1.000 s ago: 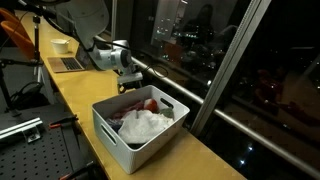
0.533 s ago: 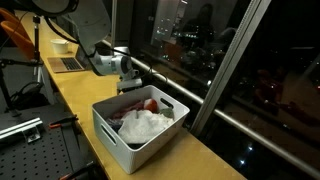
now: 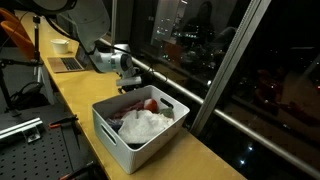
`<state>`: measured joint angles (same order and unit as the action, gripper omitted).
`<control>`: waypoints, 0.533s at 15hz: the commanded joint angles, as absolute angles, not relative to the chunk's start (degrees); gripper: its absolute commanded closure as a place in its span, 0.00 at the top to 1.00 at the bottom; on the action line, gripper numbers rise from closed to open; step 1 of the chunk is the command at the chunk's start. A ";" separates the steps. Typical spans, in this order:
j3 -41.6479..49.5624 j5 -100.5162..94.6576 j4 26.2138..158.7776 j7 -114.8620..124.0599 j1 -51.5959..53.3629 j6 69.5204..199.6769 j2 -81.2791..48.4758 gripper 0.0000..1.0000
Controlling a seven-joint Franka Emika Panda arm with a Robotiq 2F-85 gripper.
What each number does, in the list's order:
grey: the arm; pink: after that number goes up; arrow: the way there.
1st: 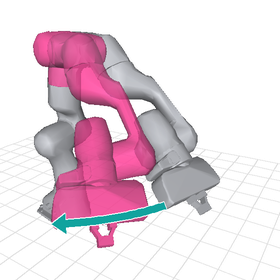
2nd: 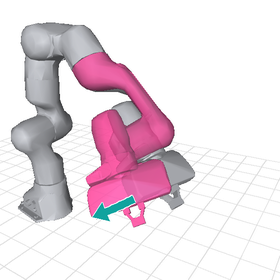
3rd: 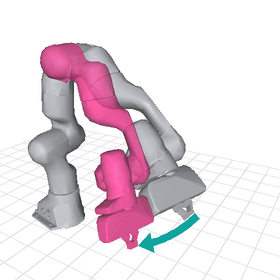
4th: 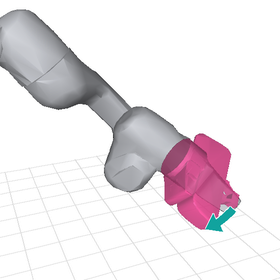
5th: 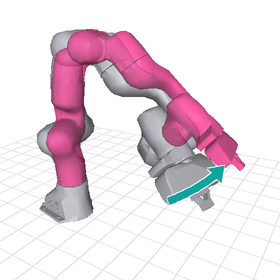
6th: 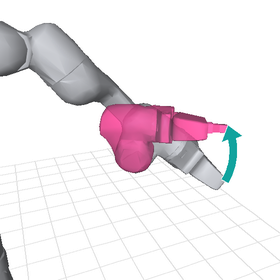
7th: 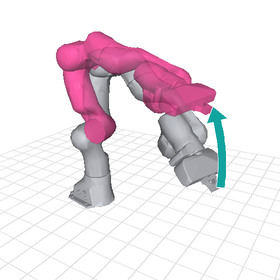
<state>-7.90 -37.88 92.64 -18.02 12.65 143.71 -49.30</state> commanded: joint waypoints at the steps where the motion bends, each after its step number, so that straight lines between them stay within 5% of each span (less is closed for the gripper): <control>1: -7.17 -36.65 97.71 -15.23 14.49 145.29 -44.60 0.08; 3: -6.80 -37.49 101.11 -12.92 15.69 145.73 -40.95 0.01; 8: -5.95 -40.11 111.77 -5.57 19.48 144.79 -28.35 0.04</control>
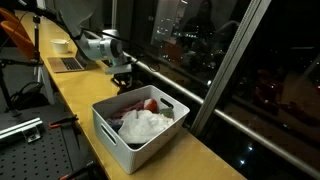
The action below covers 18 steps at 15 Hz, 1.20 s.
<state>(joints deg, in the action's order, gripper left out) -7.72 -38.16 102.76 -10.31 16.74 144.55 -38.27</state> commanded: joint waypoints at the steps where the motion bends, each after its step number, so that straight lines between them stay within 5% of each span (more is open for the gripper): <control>1: -5.86 -40.99 114.04 -3.91 20.17 144.23 -25.38 0.04; 11: -7.14 -48.67 138.79 9.28 14.79 144.57 2.84 0.04; 18: -5.13 -53.92 138.96 11.36 5.56 147.46 3.70 0.04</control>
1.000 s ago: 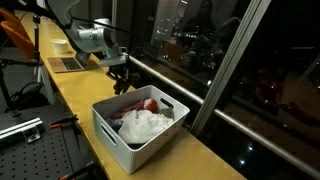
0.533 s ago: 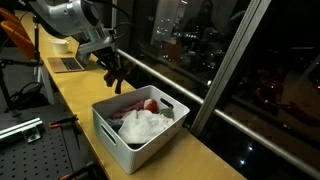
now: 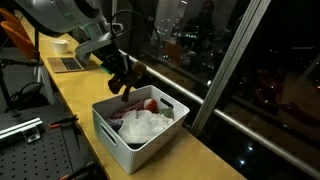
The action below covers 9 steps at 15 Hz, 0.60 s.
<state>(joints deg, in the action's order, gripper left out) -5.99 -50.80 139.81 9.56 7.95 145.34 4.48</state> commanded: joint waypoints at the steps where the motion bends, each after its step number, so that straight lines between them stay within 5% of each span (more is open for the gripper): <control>1: -4.92 -54.21 138.40 11.33 4.85 147.62 3.07 0.04; 2: -4.79 -54.59 138.03 11.53 4.32 147.87 2.53 0.04; 3: -4.76 -55.07 137.70 11.71 4.03 147.63 2.08 0.41; 9: -4.96 -57.27 138.32 16.49 4.13 148.52 1.15 0.77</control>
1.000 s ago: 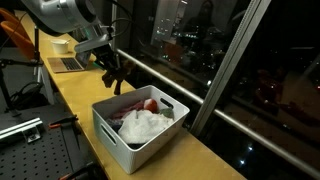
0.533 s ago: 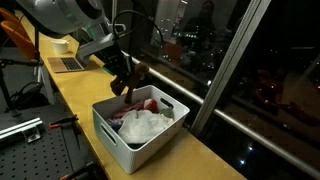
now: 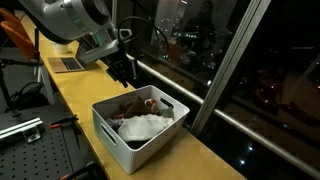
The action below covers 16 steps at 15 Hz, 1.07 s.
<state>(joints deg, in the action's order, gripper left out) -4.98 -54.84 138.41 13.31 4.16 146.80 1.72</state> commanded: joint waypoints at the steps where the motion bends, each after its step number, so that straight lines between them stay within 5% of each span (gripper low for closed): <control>1: -5.00 -57.53 138.62 17.27 4.21 148.94 1.27 0.85; 4: -5.55 -58.71 139.27 20.57 4.64 149.52 1.67 1.00; 16: -6.66 -59.56 139.61 25.93 5.67 148.37 1.16 1.00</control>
<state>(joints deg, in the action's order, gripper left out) -6.66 -59.56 139.61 25.93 5.67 148.37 1.16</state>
